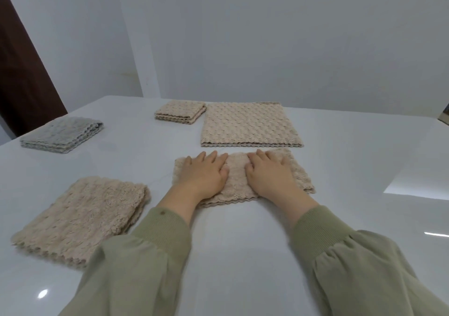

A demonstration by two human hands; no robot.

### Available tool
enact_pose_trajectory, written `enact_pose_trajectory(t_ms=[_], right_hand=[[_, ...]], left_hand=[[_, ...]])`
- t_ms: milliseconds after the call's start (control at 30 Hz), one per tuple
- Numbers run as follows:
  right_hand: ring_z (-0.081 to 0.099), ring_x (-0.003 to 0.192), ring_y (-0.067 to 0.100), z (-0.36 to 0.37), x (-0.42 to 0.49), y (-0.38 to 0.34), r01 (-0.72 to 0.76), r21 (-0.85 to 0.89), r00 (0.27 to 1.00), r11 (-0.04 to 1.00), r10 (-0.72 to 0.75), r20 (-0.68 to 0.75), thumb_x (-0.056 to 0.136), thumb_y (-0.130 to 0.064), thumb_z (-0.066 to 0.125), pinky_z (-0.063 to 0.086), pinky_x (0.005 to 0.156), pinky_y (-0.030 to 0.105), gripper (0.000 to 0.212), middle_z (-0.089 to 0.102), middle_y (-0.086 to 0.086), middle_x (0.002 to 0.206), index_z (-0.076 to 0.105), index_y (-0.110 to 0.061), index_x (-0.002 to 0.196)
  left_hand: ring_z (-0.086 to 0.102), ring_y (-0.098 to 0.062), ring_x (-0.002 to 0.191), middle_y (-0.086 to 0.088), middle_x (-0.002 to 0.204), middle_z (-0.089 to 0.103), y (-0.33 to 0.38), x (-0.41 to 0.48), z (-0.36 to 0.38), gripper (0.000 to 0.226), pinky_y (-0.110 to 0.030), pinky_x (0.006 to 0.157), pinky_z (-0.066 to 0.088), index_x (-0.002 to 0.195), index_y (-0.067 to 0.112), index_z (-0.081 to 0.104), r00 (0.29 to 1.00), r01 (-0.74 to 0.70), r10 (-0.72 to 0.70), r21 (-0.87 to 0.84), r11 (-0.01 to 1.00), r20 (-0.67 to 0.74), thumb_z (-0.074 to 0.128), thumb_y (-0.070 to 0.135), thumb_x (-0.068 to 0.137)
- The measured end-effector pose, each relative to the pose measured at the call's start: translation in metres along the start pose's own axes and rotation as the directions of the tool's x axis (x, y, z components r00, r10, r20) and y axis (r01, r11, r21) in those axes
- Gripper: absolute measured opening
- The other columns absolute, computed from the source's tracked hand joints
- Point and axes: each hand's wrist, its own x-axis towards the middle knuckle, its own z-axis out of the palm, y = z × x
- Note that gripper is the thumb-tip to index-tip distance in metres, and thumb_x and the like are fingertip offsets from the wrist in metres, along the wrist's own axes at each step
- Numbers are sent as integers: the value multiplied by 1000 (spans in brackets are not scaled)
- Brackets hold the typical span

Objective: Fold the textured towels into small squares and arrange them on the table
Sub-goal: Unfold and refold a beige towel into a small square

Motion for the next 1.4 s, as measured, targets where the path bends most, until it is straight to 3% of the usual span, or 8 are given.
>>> enact_pose_trajectory(t_ms=[367, 533, 667, 767, 900, 1067, 1233, 1400], right_hand=[[8, 146, 22, -10, 11, 48, -269, -24, 960, 963, 270, 70, 94, -53, 19, 4, 113, 56, 65, 10, 1, 159, 12, -23, 151], [29, 135, 26, -9, 9, 45, -251, -41, 968, 967, 249, -39, 92, -48, 24, 16, 110, 56, 58, 37, 6, 145, 32, -19, 142], [31, 134, 27, -8, 8, 47, -238, -25, 970, 971, 236, -61, 93, -45, 25, 19, 109, 54, 56, 39, 7, 143, 34, -18, 141], [32, 132, 27, -8, 8, 47, -237, -5, 969, 971, 236, -67, 93, -44, 26, 22, 108, 53, 54, 41, 7, 141, 36, -18, 139], [37, 127, 29, -10, 9, 47, -235, 15, 969, 972, 236, -71, 93, -41, 29, 27, 104, 51, 49, 47, 9, 134, 44, -16, 132], [44, 115, 35, -19, 18, 54, -246, 227, 937, 942, 291, -192, 92, -27, 38, 37, 94, 42, 36, 55, 17, 122, 56, -9, 119], [33, 124, 35, -22, 28, 57, -285, 53, 956, 957, 288, -60, 90, -35, 41, 32, 99, 42, 45, 41, 16, 134, 49, -11, 128], [32, 124, 33, -24, 34, 56, -329, 150, 940, 932, 339, -41, 85, -32, 44, 31, 100, 44, 45, 41, 14, 132, 47, -13, 126]], left_hand=[[-8, -25, 146, 3, 160, 1, -1, -10, 1, 73, -66, 109, -3, 150, 34, 5, 959, 283, -283, -5, 959, -30, 7, 71, 87], [-6, -18, 146, 5, 159, 6, -4, -19, -8, 67, -53, 115, 3, 149, 31, 18, 999, -20, 17, -63, 998, -43, 29, 63, 91], [34, -7, 126, 12, 128, 47, -7, -33, -19, 48, -28, 107, 29, 118, 30, 57, 960, -271, 227, -331, 904, -166, 70, 49, 76], [50, -4, 91, 12, 90, 56, -4, -41, -21, 23, -23, 82, 43, 80, 28, 64, 943, -328, 270, -397, 857, -195, 80, 39, 66], [57, -8, 74, 8, 73, 62, 1, -42, -15, 21, -29, 71, 48, 66, 23, 66, 962, -271, 246, -487, 830, -115, 73, 41, 75], [39, -20, 123, 2, 125, 56, 10, -25, -8, 33, -41, 103, 32, 119, 24, 62, 909, -205, 84, -263, 943, -408, 45, 40, 95], [-5, -21, 146, 5, 159, 2, 16, -16, 4, 68, -55, 115, -2, 149, 36, 5, 998, -51, 51, 18, 999, -40, 13, 67, 90], [-6, -21, 146, 6, 159, -2, 18, -13, 6, 70, -59, 114, 0, 149, 38, -1, 1000, -18, 18, 34, 999, 4, 13, 70, 88]])
